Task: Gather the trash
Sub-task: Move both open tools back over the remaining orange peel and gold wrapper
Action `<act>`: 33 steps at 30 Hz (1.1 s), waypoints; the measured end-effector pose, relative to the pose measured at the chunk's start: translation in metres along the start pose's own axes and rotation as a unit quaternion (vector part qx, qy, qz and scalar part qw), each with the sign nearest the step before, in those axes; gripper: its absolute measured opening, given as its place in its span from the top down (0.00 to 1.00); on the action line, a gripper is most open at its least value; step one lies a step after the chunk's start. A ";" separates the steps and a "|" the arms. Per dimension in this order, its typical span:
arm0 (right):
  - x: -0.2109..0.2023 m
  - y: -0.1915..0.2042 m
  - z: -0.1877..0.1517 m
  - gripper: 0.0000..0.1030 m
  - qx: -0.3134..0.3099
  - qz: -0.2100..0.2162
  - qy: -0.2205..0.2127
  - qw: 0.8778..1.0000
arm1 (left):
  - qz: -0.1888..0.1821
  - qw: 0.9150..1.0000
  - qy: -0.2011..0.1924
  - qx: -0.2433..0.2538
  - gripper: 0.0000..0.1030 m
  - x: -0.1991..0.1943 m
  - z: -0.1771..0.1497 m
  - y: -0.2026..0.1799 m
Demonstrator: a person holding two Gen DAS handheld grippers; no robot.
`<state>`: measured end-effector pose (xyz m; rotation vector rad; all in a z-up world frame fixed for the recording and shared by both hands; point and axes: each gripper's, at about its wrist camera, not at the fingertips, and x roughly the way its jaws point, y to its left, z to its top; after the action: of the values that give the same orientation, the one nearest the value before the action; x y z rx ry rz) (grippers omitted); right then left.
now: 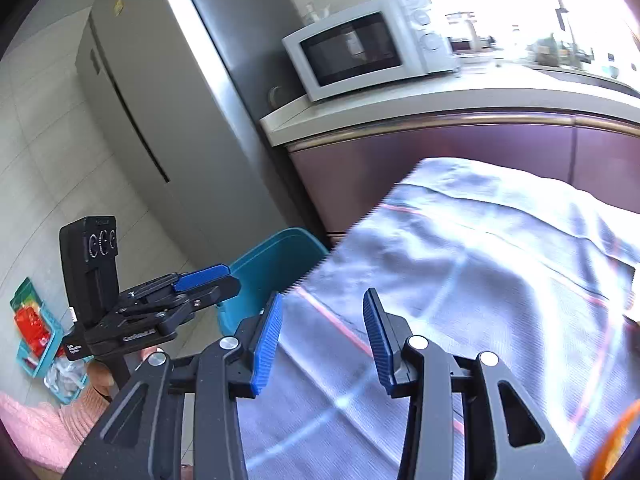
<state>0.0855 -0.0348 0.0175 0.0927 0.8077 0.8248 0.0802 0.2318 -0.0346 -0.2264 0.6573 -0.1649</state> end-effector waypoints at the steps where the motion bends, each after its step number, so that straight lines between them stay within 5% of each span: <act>1: -0.010 -0.008 -0.003 0.62 0.006 -0.009 -0.004 1.000 | -0.010 1.000 0.001 0.006 0.48 0.001 0.001 -0.010; 18: -0.123 -0.123 -0.064 0.61 0.116 -0.131 -0.071 0.982 | -0.136 0.984 0.063 0.102 0.47 0.053 -0.018 -0.169; 33: -0.151 -0.174 -0.082 0.61 0.164 -0.156 -0.088 0.970 | -0.180 0.968 0.098 0.143 0.47 0.084 -0.024 -0.241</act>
<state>0.0766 -0.2767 -0.0135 0.3199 0.7598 0.3755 0.1118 -0.0223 -0.0399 -0.0494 0.7756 -0.6336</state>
